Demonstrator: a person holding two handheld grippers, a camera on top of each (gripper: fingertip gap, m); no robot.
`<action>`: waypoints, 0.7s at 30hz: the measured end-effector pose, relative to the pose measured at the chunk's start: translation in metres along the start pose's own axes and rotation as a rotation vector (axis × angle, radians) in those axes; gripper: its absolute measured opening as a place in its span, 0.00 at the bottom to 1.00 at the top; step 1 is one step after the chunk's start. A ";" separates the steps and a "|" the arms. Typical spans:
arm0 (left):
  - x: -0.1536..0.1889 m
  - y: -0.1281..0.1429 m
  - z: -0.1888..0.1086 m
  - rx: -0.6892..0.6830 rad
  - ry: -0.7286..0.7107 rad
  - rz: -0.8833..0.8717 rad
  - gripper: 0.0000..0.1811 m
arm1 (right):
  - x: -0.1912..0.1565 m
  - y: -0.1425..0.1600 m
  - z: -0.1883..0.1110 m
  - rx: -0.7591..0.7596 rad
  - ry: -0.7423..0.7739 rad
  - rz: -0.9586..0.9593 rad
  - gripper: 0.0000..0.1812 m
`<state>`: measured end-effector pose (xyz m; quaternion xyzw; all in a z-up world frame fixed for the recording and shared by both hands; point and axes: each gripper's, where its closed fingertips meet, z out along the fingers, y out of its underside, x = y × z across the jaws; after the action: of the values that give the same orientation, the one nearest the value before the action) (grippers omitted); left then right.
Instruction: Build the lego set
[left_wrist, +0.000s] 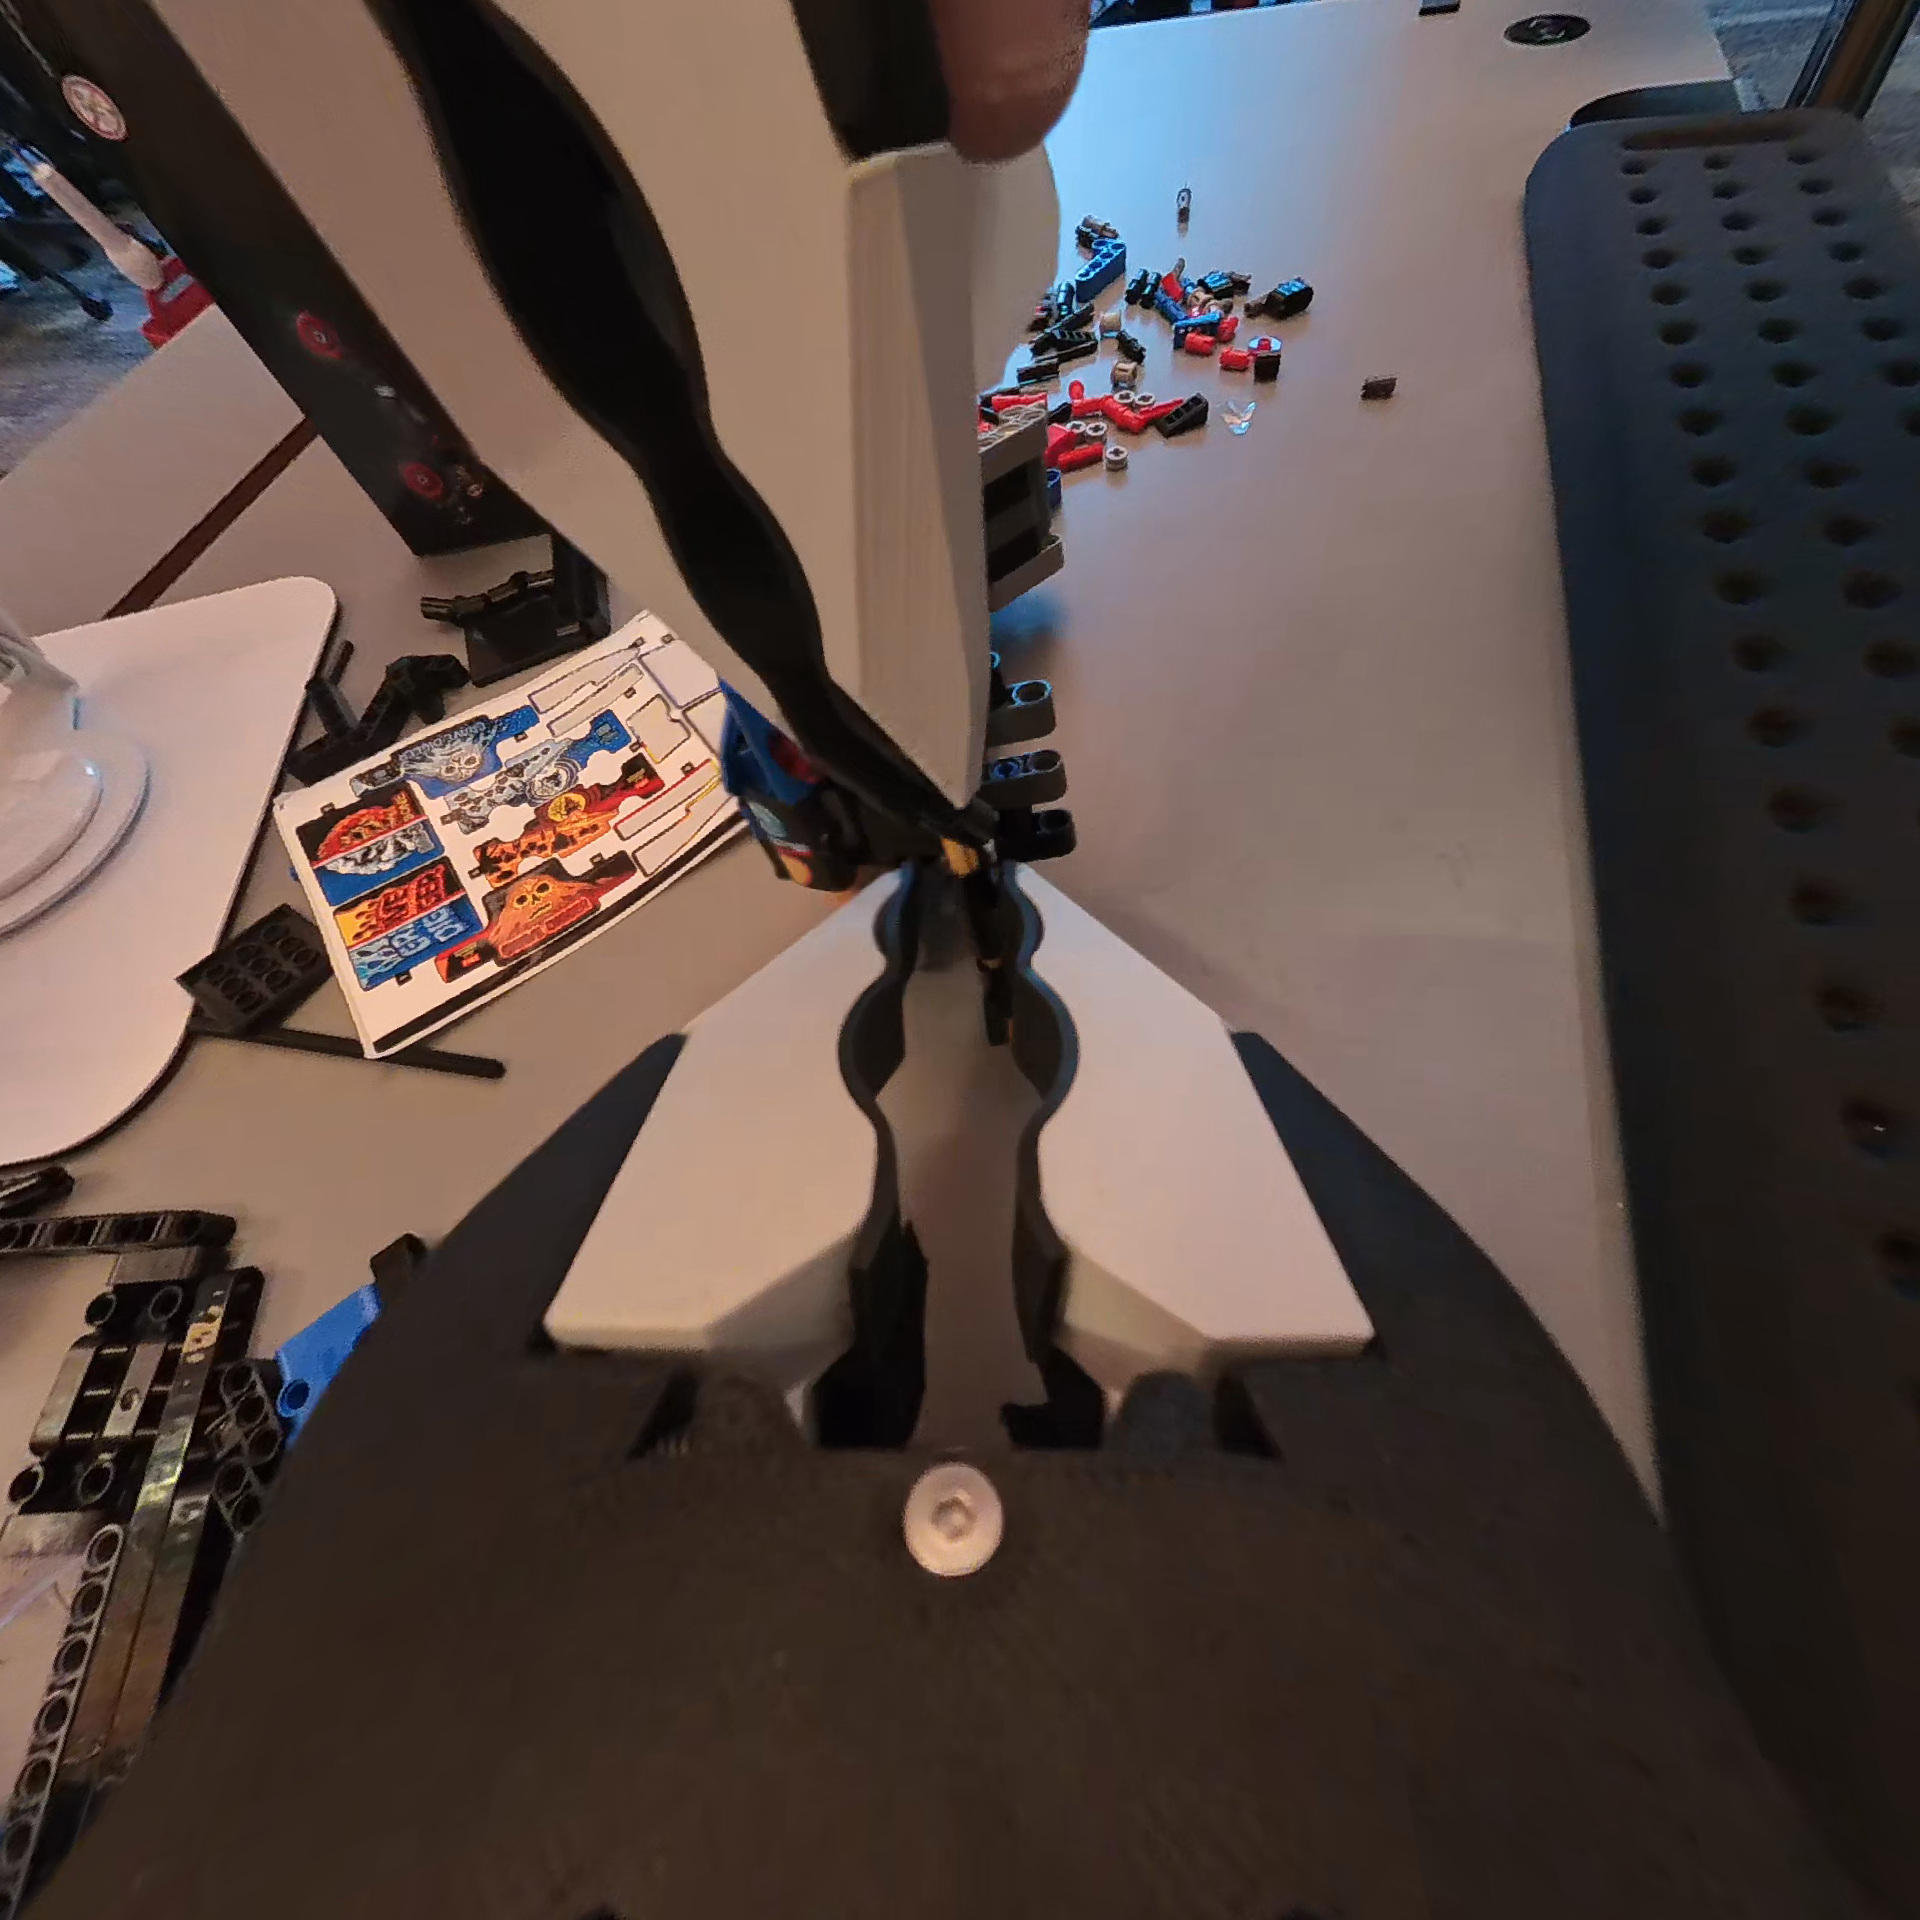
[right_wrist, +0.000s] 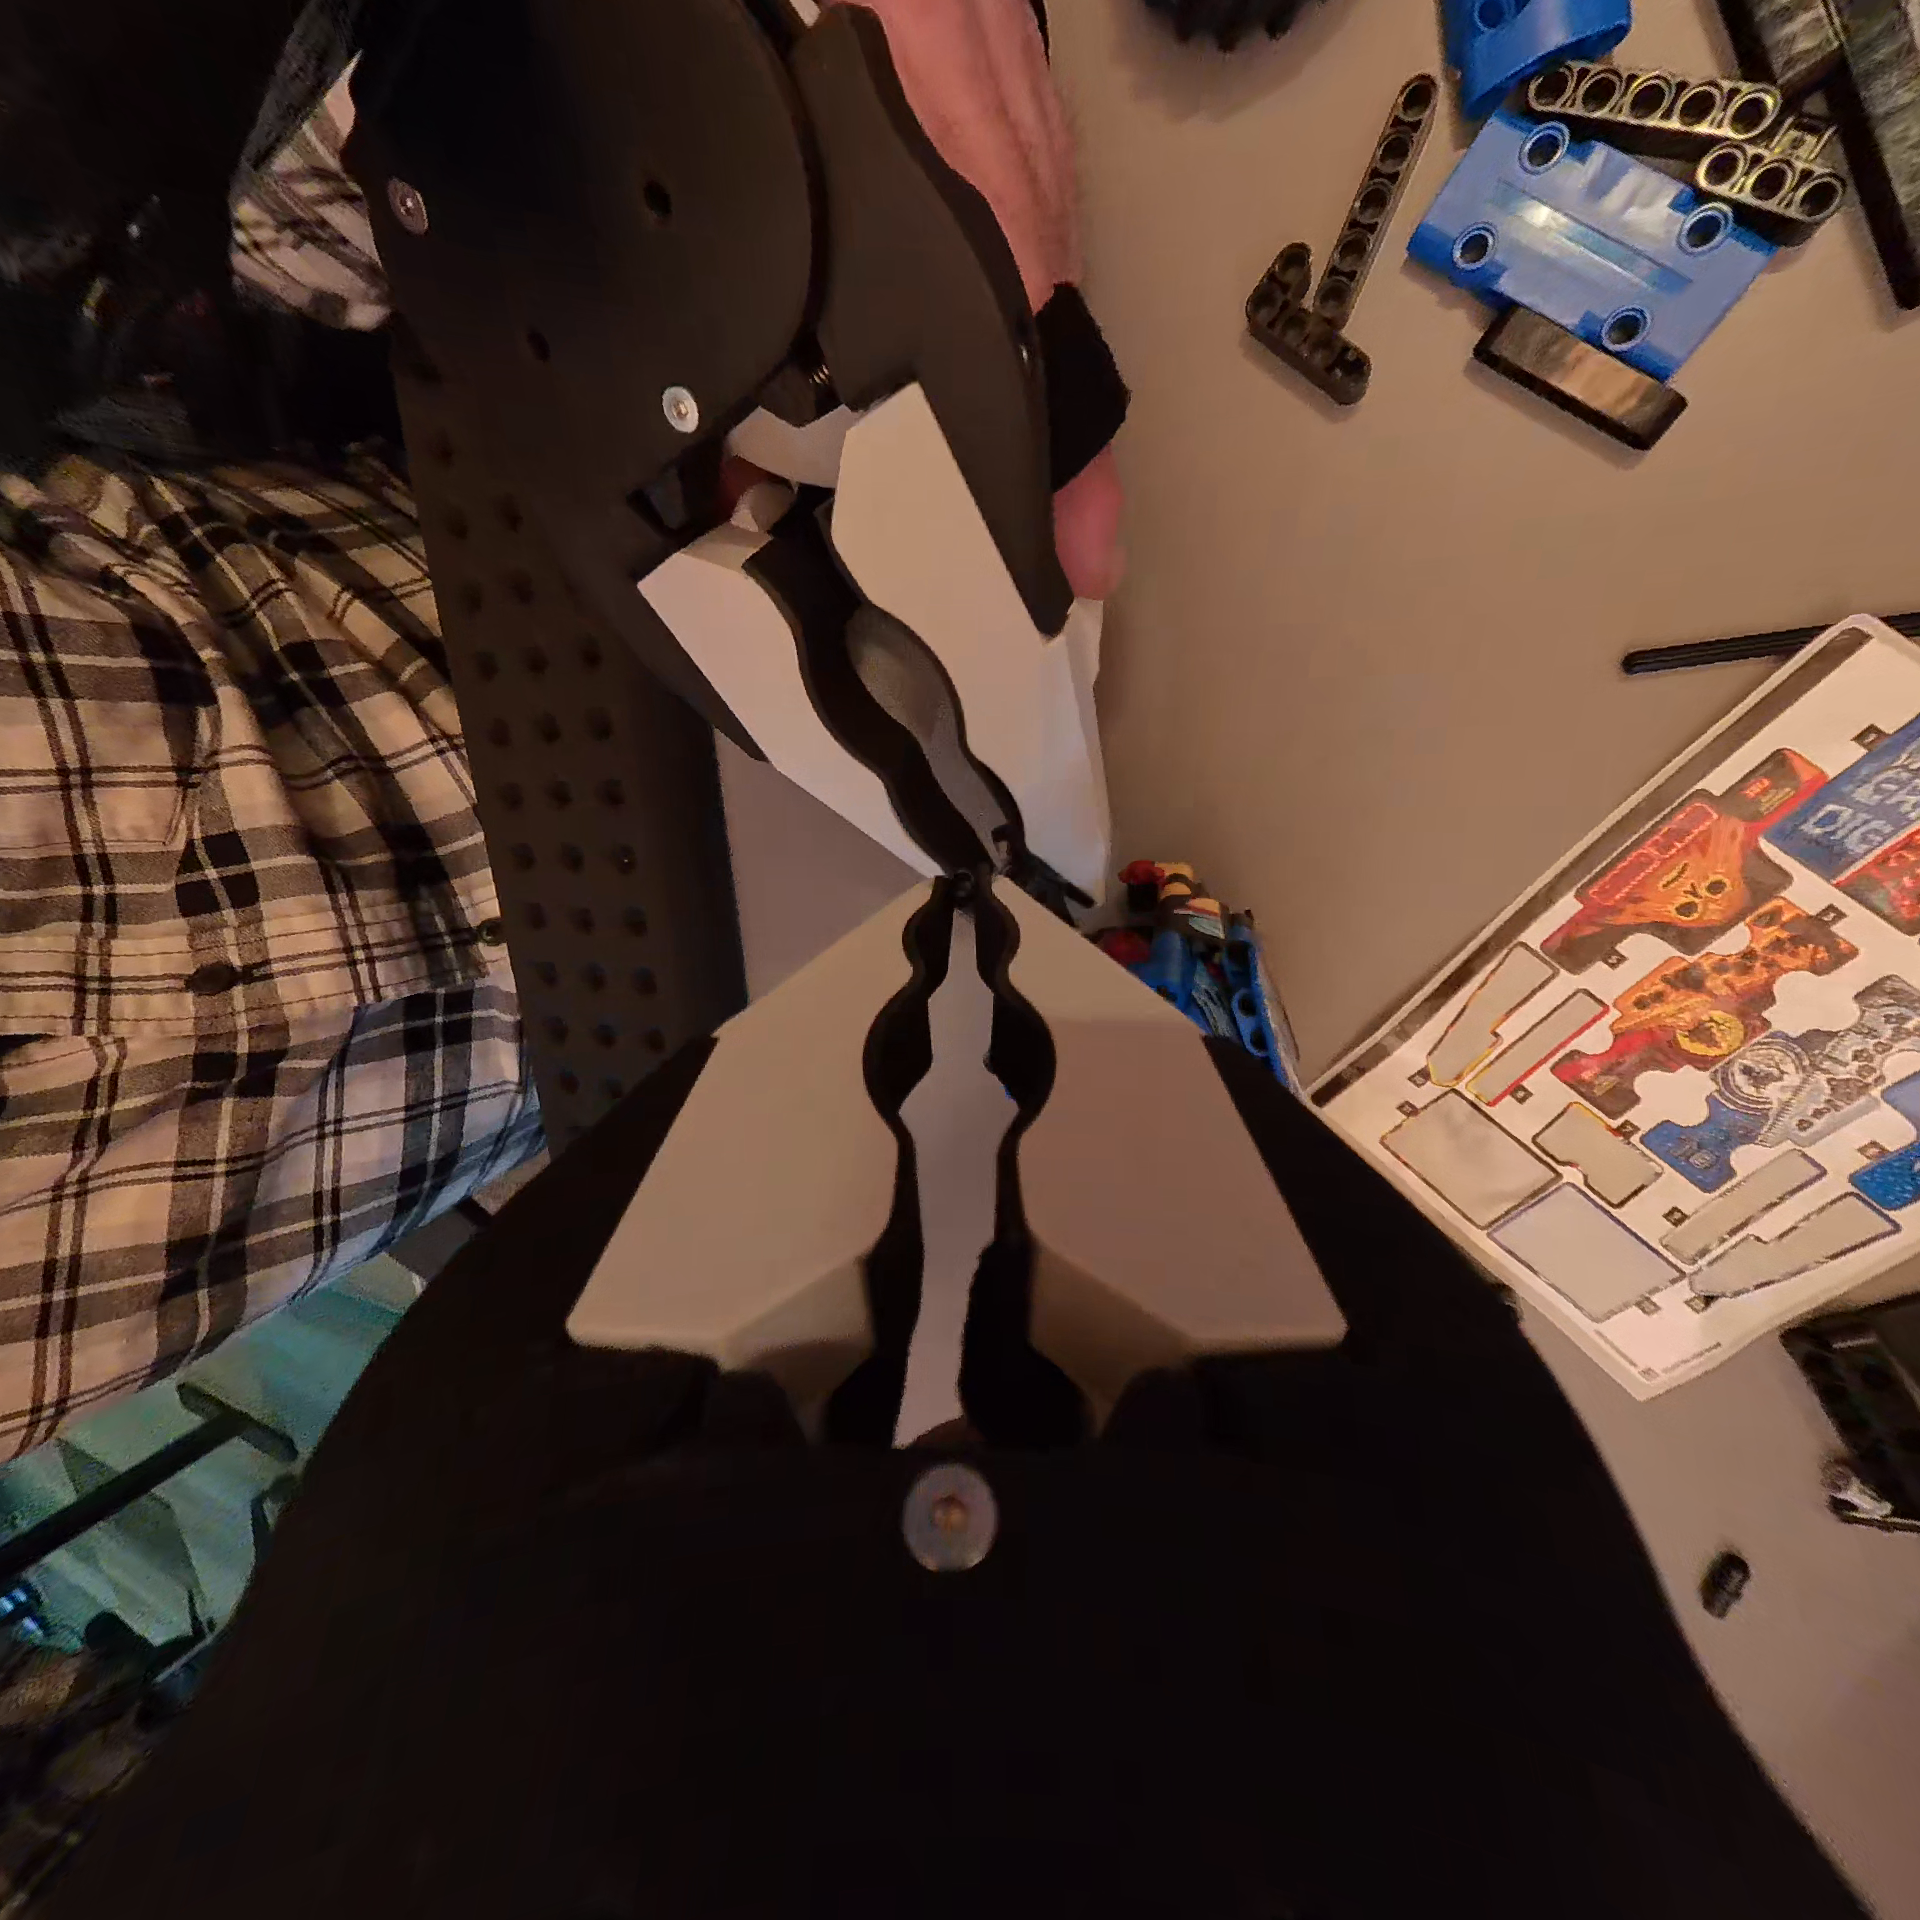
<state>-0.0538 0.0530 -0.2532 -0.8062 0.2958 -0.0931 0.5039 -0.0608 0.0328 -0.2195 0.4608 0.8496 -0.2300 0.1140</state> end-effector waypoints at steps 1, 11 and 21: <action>-0.001 -0.001 -0.001 0.005 -0.005 0.000 0.10 | 0.000 0.000 0.000 0.017 -0.005 0.005 0.01; 0.000 -0.021 -0.011 0.082 -0.038 0.025 0.09 | -0.003 0.003 0.000 0.137 -0.023 0.017 0.01; 0.005 -0.022 -0.010 0.082 -0.018 0.041 0.06 | -0.007 0.005 -0.001 0.212 -0.022 -0.009 0.02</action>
<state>-0.0463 0.0496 -0.2304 -0.7796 0.3034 -0.0874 0.5408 -0.0526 0.0310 -0.2177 0.4637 0.8212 -0.3244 0.0730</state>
